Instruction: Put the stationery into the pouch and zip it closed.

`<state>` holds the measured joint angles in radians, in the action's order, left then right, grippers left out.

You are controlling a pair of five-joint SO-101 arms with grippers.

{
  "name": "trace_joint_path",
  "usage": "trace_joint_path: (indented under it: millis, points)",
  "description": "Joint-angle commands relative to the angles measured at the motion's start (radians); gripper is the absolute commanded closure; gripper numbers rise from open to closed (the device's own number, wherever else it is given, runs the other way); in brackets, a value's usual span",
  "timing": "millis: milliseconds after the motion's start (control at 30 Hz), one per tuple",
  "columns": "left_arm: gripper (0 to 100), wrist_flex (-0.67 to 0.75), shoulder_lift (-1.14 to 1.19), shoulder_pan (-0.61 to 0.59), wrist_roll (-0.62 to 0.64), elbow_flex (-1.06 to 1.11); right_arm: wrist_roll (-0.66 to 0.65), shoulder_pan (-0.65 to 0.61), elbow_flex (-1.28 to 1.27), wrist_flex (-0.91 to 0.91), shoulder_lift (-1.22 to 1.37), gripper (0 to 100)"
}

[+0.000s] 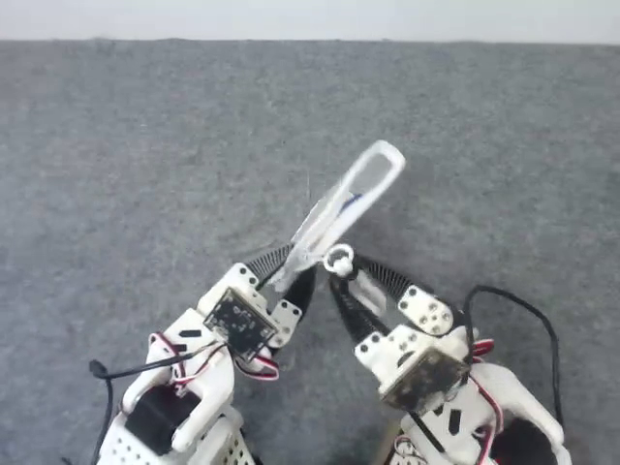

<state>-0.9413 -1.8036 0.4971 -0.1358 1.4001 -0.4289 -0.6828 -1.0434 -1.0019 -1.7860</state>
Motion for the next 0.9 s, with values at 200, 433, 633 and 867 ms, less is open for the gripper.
trace_joint_path:
  millis: [200,433,633,867]
  points:
    - [99,-0.051,-0.017,-0.074,0.014,-0.051,0.161,0.18,-0.046,0.205,-0.01,99.2]
    - [99,-0.054,-0.017,-0.074,-0.017,-0.045,0.169,0.182,-0.094,0.294,-0.008,99.2]
    - [99,-0.074,-0.017,-0.072,-0.021,-0.045,0.169,0.185,-0.094,0.375,-0.007,99.2]
    - [99,-0.074,-0.017,-0.074,-0.021,-0.045,0.167,0.177,-0.031,0.34,0.143,99.0]
